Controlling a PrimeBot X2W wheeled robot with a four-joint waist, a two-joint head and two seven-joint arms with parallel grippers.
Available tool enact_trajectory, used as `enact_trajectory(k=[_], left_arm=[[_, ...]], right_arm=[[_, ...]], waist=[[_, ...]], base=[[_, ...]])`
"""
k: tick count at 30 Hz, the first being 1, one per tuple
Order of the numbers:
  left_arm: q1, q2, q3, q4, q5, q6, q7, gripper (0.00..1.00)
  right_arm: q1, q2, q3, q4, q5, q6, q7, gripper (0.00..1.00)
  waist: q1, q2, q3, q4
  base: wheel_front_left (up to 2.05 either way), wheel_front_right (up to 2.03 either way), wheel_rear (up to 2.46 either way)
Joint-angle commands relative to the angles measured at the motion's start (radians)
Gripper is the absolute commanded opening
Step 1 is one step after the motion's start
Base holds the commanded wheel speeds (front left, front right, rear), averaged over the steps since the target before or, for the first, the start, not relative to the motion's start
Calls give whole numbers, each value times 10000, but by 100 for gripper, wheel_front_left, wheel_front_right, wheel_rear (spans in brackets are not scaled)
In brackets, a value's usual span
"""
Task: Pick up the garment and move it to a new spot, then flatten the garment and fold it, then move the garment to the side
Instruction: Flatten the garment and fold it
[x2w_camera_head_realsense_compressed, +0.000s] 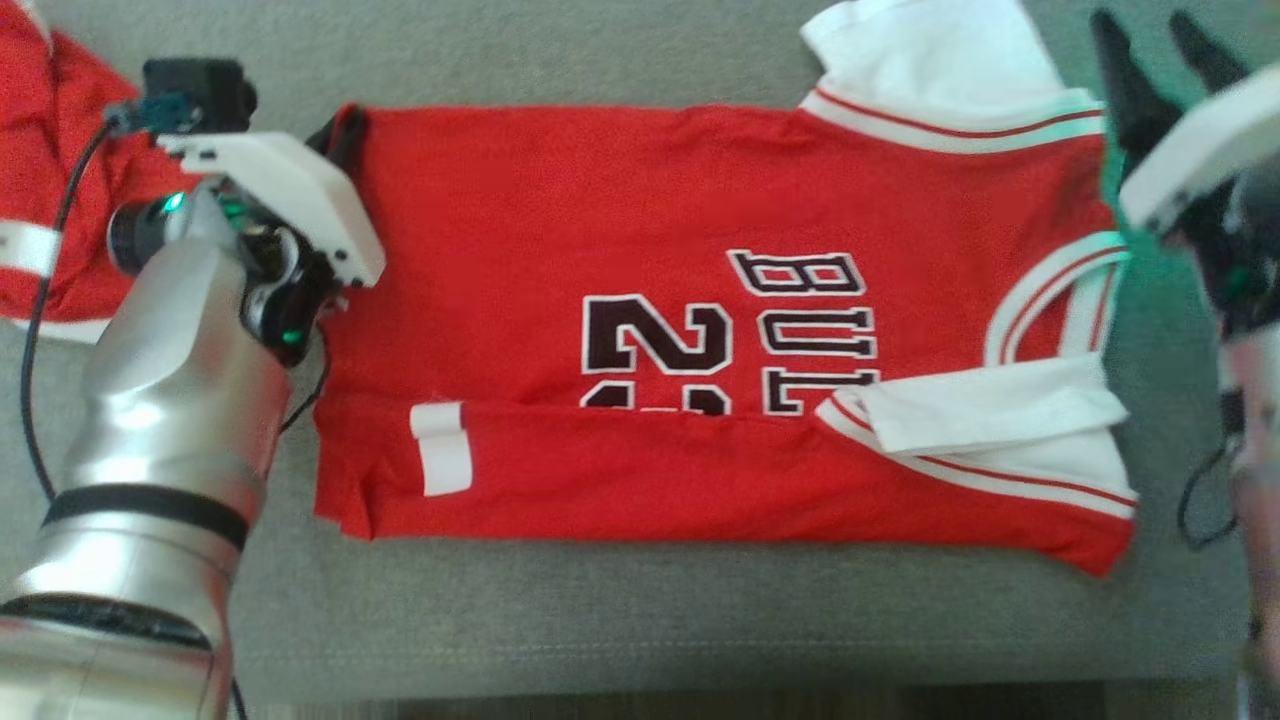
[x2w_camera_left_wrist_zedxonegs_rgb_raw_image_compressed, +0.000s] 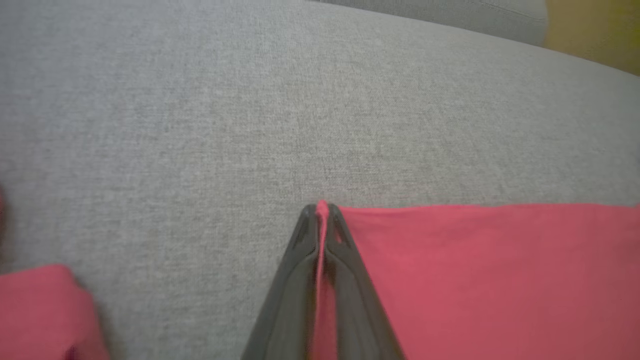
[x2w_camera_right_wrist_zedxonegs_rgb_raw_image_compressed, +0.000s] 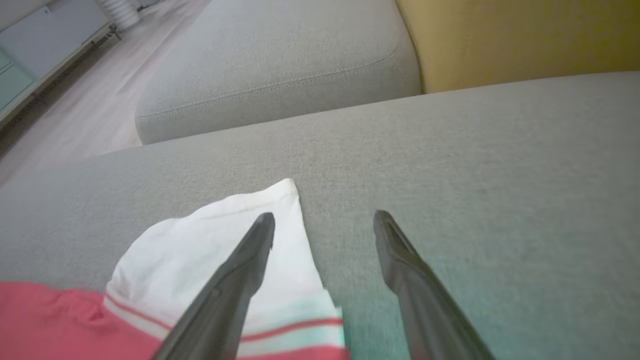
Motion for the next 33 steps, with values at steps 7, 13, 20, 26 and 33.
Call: enact_trajectory(k=[7,13,20,26,33], left_arm=[[-749,-69,-182,-283,-64,-58,-240,0],[-877,-127,-442,-260,-258,-67,-338,0],[-941,-40,-730,-341,-652,-69,-347,0],[-893,209,-770,-342,-876,-70,-725,0],[-769,553,-700,-517,-1058,-70,-1110,0]], right_arm=[[-2381,-373,886,2300,-10,-7,115,100],[-3382,-463,1665,3680,-16,-7,-116,100],[-3931,-590,2557,4489,423,-7,6,0],[-3846,-869,2983,4190,1031,-7,-752,0],[-3205,-1367,3209,2979,1747,-7,-1810,0]], waist=[[-1,0,714,791],[-1,0,932,976],[-1,0,1065,1025],[-1,0,836,874],[-1,0,274,642]], base=[[0,0,0],[0,0,0],[0,0,0],[0,0,0],[0,0,0]])
